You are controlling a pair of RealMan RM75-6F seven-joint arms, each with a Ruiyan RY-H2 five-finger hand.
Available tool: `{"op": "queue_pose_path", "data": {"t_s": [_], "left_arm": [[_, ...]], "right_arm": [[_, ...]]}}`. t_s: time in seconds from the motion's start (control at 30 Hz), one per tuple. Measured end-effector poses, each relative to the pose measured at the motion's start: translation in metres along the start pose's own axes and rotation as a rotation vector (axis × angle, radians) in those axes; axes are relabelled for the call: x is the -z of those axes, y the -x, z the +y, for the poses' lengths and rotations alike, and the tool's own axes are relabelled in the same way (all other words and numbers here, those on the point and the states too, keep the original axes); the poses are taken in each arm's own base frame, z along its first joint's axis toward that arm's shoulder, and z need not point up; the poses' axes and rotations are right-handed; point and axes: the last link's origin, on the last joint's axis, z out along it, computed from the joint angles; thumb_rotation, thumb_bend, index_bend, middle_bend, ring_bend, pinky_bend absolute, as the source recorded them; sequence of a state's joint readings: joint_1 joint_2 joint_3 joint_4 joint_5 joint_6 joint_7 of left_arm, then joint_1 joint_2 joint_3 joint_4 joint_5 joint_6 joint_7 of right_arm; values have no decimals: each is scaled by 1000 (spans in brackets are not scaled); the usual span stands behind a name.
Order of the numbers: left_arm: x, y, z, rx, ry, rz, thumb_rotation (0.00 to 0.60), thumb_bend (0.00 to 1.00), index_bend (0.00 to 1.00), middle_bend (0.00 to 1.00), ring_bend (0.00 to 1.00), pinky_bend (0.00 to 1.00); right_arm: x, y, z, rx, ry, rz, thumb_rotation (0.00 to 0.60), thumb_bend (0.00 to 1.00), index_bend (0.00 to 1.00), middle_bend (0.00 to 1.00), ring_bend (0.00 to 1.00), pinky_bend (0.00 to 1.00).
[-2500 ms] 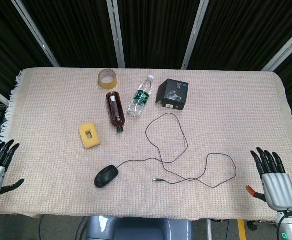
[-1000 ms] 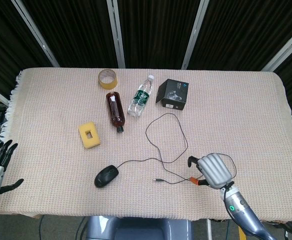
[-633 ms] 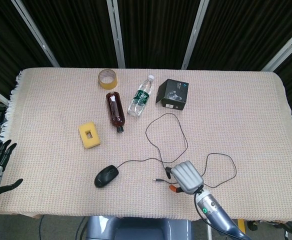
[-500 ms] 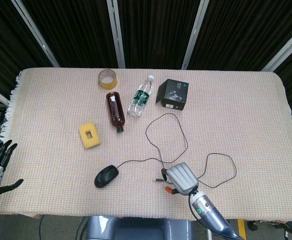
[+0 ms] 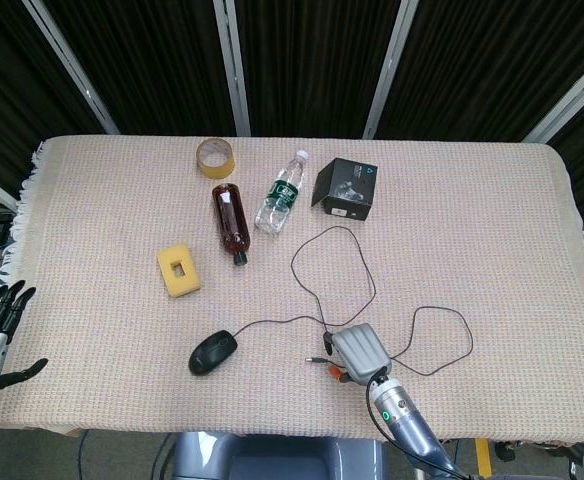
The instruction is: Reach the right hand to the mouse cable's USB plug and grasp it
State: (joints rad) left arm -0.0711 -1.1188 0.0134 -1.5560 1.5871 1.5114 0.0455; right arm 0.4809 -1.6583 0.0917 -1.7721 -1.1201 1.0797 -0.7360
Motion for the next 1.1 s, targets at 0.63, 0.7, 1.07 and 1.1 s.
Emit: {"op": "queue_pose_path", "data": {"t_s": [0.63, 0.7, 1.07, 1.1], "left_arm": [[0, 0, 0, 12, 2, -6, 600, 77, 0, 0, 0, 0], [0, 0, 0, 13, 3, -7, 600, 76, 0, 0, 0, 0], [0, 0, 2, 15, 5, -6, 600, 76, 0, 0, 0, 0], [0, 0, 2, 15, 5, -6, 600, 78, 0, 0, 0, 0]], "right_arm": [[-19, 17, -21, -62, 38, -12, 600, 251, 545, 1000, 1000, 957], [-21, 17, -20, -67, 46, -4, 600, 253, 554, 1000, 1000, 957], [-24, 26, -23, -112, 70, -19, 600, 265, 560, 1000, 1000, 957], [-24, 28, -23, -114, 71, -22, 600, 265, 560, 1000, 1000, 957]]}}
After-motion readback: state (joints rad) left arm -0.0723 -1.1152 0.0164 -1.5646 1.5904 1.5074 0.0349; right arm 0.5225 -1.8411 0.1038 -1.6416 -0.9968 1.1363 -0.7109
